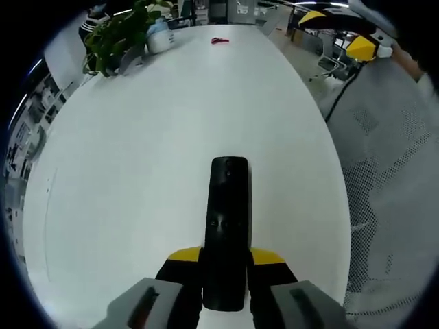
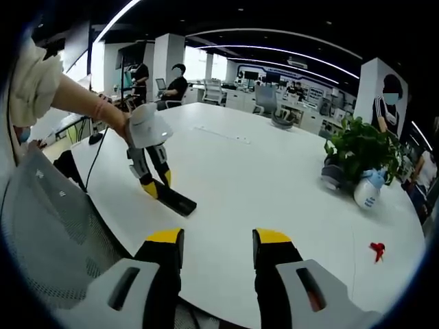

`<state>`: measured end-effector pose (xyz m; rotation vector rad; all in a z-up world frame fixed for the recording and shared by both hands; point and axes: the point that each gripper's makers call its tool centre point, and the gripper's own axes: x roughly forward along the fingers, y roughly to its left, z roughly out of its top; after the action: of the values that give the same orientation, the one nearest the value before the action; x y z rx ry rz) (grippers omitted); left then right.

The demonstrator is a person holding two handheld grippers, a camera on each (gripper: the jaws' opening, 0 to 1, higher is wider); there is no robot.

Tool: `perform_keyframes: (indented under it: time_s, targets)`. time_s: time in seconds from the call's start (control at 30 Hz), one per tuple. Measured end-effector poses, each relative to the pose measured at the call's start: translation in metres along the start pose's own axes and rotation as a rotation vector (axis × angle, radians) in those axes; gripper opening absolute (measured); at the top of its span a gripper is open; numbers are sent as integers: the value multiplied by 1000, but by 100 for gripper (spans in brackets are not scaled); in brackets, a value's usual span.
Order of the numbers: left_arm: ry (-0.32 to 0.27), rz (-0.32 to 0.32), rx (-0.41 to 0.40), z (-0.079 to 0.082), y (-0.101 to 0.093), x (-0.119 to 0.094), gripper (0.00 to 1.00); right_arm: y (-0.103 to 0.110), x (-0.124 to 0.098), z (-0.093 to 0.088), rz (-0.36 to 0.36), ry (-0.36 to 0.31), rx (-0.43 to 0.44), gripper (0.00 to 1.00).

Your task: Press the specified remote control buttons in sequence, fully releasing each button before pressing the next.

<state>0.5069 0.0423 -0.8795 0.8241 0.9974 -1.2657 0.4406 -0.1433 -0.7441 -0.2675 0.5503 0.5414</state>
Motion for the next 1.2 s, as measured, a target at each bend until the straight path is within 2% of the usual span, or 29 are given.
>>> perform_keyframes:
  time_s: [1.2]
  targets:
    - [-18,-30,-13,-4,-27,-2,24,2,1,-2,3,18,-24,41]
